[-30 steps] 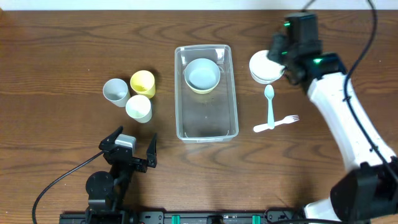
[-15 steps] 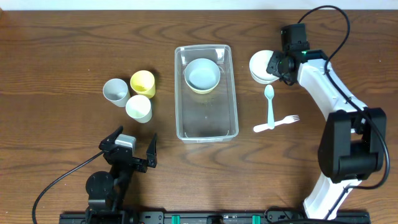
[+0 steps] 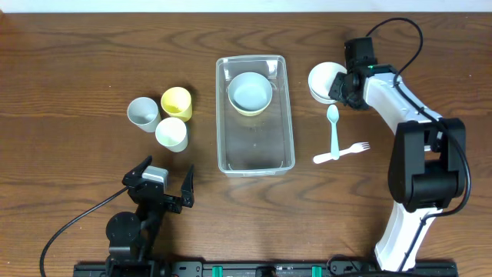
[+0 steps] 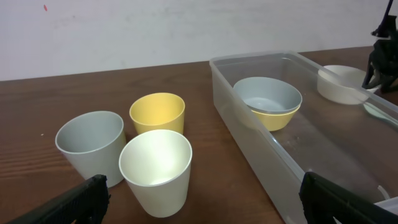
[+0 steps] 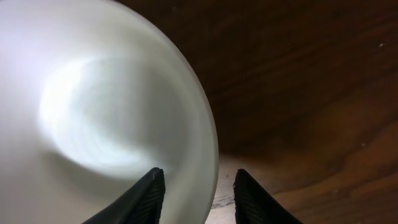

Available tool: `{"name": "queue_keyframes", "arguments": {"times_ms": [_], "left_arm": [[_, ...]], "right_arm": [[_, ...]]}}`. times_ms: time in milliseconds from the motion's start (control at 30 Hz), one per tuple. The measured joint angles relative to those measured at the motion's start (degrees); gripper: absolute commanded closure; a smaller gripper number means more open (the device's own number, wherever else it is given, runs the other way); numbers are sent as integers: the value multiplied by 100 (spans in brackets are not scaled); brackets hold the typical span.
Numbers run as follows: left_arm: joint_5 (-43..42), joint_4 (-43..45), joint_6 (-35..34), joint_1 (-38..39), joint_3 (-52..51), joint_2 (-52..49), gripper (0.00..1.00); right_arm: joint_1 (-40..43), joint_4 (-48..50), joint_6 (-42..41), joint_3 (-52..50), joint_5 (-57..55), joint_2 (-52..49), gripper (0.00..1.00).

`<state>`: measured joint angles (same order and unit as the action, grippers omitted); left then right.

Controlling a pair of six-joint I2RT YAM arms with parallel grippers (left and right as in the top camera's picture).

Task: Pack container
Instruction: 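Move the right gripper to the white bowl and grasp its rim, then carry the white bowl and stack it onto the grey bowl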

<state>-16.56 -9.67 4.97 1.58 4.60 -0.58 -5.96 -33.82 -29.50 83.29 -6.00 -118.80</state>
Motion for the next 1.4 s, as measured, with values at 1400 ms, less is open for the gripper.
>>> {"name": "queue_keyframes", "arguments": {"times_ms": [1400], "left_arm": [[2, 0, 0, 0, 0, 0, 2]], "right_arm": [[-905, 437, 299, 28, 1226, 2422, 99]]}}
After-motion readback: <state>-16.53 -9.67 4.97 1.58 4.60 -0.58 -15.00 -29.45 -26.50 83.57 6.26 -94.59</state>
